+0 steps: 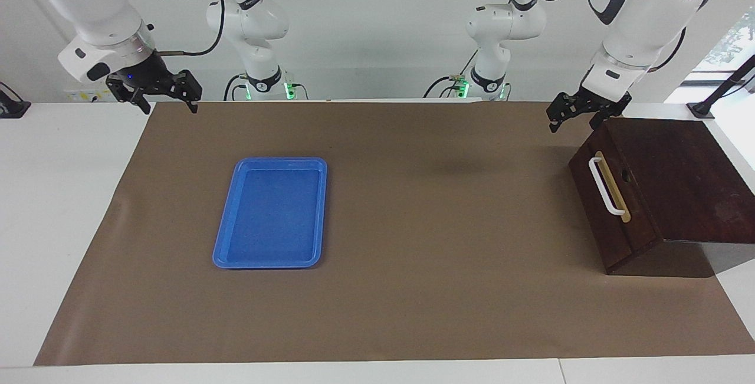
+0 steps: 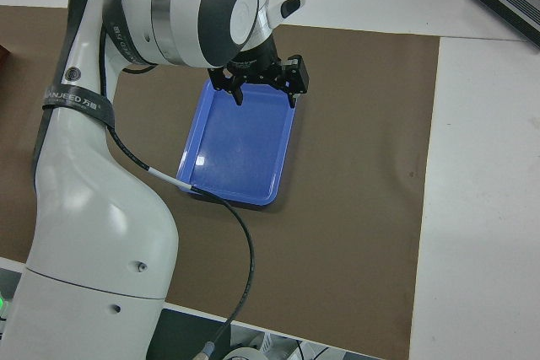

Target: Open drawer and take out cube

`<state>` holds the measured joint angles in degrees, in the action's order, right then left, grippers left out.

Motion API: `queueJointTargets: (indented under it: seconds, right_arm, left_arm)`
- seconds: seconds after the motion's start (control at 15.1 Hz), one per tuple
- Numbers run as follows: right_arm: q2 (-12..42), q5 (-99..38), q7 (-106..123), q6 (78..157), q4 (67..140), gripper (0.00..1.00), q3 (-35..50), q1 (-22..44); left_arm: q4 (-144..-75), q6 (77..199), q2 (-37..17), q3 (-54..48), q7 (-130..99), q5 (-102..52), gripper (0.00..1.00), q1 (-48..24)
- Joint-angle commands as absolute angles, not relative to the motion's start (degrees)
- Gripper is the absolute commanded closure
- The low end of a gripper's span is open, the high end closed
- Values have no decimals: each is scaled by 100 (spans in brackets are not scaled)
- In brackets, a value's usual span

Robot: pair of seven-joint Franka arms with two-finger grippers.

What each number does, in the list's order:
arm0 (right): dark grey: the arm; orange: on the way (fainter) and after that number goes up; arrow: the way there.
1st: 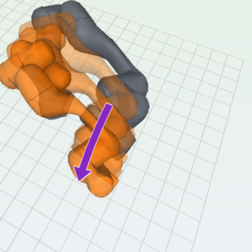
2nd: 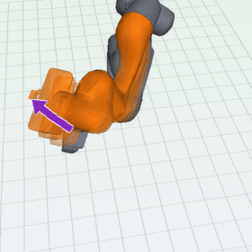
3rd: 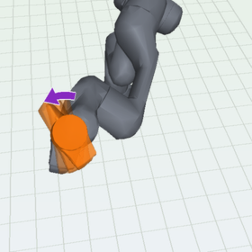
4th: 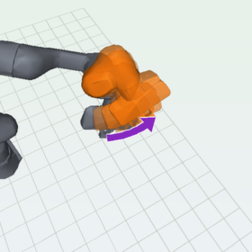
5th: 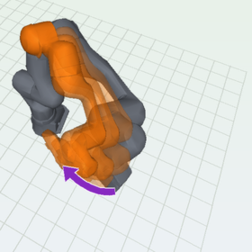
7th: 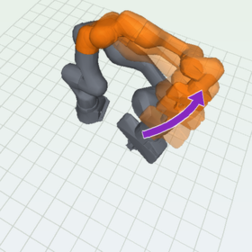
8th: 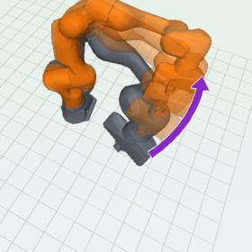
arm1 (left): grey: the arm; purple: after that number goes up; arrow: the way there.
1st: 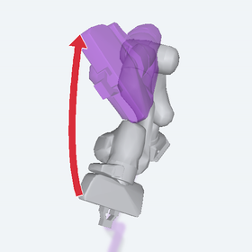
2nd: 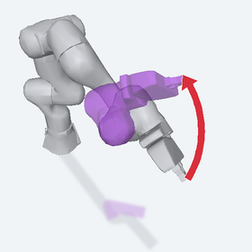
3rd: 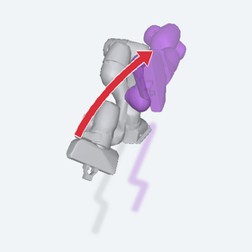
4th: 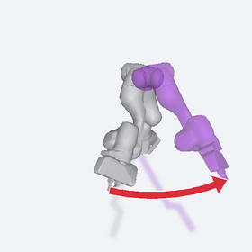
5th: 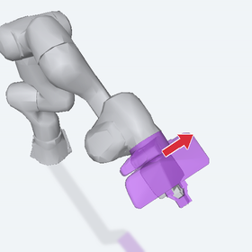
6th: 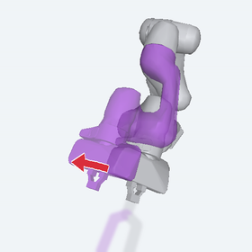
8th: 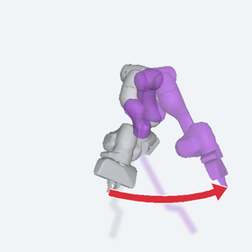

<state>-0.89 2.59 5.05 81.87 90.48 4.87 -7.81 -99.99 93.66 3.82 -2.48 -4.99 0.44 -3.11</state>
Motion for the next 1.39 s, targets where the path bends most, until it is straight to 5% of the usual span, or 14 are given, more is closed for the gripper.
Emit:
queueJointTargets:
  seconds: [0.0,0.46,1.33]
  right_arm:
    - [-149,272,466,8306,9149,0,554,-835]
    - [-149,272,457,8306,9158,0,554,-835]
    - [-149,272,457,8306,9150,0,554,-835]
  left_arm:
    - [-10037,9290,492,-193,-448,-9,0,-395]
    - [-10142,9763,483,-185,-448,78,0,-413]
    - [-11354,10818,-79,-193,-677,2943,0,-721]
